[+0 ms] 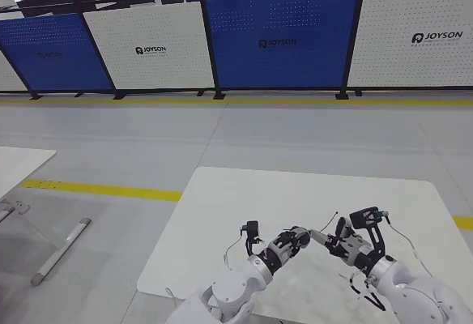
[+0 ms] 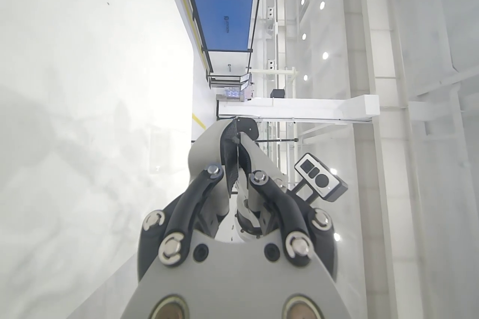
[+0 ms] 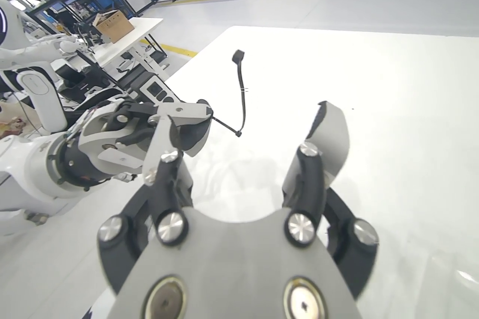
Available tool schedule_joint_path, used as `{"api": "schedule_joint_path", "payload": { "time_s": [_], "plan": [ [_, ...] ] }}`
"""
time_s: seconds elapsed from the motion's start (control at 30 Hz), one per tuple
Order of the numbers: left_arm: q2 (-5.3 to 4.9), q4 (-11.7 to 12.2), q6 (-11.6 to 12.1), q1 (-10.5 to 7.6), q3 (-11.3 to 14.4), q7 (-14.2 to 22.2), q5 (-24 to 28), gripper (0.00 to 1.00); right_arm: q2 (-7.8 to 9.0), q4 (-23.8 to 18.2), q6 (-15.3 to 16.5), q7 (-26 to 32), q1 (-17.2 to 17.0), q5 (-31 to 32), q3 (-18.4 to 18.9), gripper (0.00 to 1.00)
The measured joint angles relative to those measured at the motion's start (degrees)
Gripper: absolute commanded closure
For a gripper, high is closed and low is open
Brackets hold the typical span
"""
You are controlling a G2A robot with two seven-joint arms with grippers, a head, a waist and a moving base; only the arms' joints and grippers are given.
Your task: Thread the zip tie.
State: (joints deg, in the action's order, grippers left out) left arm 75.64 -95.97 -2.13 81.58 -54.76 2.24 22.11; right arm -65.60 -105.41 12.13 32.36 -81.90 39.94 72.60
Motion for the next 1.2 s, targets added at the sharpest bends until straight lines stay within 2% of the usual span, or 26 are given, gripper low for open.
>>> {"api": "schedule_joint_path", "payload": {
  "time_s": [0.1, 0.17, 0.27, 0.33, 1.2],
  "plan": [
    [0.07, 0.2, 0.0, -0.13, 0.1, -0.2, 0.0, 1.00, 0.11, 0.0, 0.2, -0.1, -0.4, -0.4, 0.6, 0.50],
    [0.10, 0.2, 0.1, -0.14, 0.2, -0.1, 0.2, 1.00, 0.19, -0.1, 0.3, -0.2, -0.6, -0.8, 1.1, 0.57],
    [0.15, 0.2, 0.4, -0.11, 0.3, 0.0, 0.1, 1.00, 0.26, -0.1, 0.4, -0.3, -0.7, -1.3, 1.6, 0.74],
    [0.18, 0.2, 0.5, -0.14, 0.4, 0.0, 0.1, 1.00, 0.29, -0.2, 0.5, -0.4, -0.8, -1.5, 1.7, 1.00],
    [-0.09, -0.9, 2.1, 1.20, -1.3, 1.7, 0.7, 1.00, 0.51, -2.1, -0.4, -1.7, -0.9, 0.5, 1.4, 1.00]
  ]
}}
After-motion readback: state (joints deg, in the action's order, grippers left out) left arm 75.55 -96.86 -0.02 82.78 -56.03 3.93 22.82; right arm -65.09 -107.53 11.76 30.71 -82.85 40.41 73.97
